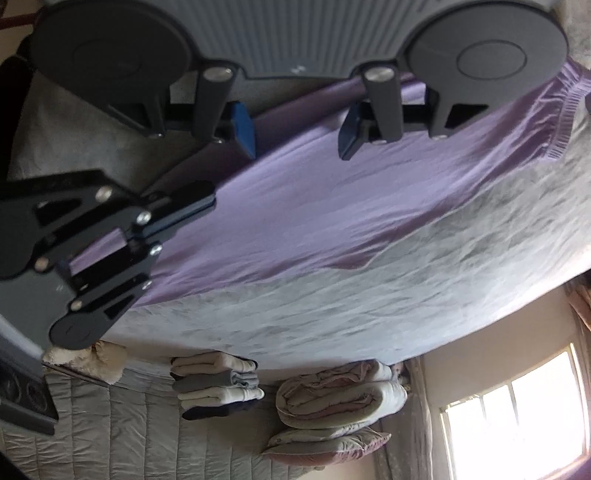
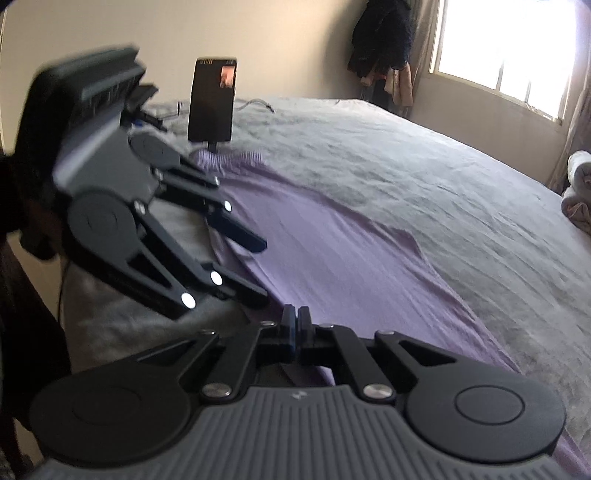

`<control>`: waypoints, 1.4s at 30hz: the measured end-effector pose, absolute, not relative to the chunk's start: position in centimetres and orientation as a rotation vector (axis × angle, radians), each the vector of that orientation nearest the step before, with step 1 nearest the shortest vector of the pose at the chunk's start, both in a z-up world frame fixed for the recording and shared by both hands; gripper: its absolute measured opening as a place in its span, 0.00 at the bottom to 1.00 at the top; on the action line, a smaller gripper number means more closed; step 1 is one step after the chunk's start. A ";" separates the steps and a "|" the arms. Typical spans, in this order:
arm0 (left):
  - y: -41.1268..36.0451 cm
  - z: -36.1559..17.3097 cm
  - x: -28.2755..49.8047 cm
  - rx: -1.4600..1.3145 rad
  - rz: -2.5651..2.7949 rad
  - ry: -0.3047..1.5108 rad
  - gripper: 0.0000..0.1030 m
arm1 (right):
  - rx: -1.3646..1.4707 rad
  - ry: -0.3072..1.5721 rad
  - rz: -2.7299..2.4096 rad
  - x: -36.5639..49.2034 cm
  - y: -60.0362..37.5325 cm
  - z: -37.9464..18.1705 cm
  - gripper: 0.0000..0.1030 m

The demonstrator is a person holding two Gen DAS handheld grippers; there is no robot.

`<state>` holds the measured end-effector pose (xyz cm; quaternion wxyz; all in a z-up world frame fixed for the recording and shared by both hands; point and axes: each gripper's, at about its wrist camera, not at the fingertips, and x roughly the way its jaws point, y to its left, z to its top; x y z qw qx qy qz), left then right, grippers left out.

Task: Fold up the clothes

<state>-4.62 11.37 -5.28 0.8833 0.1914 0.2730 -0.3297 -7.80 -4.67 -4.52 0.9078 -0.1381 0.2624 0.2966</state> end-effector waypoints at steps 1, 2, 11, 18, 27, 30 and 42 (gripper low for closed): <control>11.3 -5.3 -4.6 0.401 -0.674 0.557 0.43 | -0.278 0.540 0.611 -7.8 -4.8 -4.4 0.00; 11.3 -5.2 -4.5 0.401 -0.659 0.549 0.33 | -0.272 0.542 0.611 -7.7 -4.8 -4.4 0.00; 11.3 -5.1 -4.4 0.411 -0.641 0.526 0.01 | -0.288 0.549 0.583 -7.8 -3.8 -5.4 0.21; 11.5 -5.7 -4.7 0.436 -0.651 0.526 0.01 | -0.416 0.484 0.534 -8.2 -2.0 -6.3 0.32; 12.2 -5.7 -5.0 0.445 -0.672 0.522 0.01 | -0.529 0.454 0.528 -8.6 -2.2 -6.7 0.02; 12.5 -5.7 -5.2 0.449 -0.691 0.522 0.01 | -0.528 0.456 0.557 -8.8 -2.7 -6.3 0.00; 13.5 -6.1 -5.0 0.419 -0.744 0.581 0.05 | -0.485 0.545 0.621 -8.9 -2.8 -7.1 0.01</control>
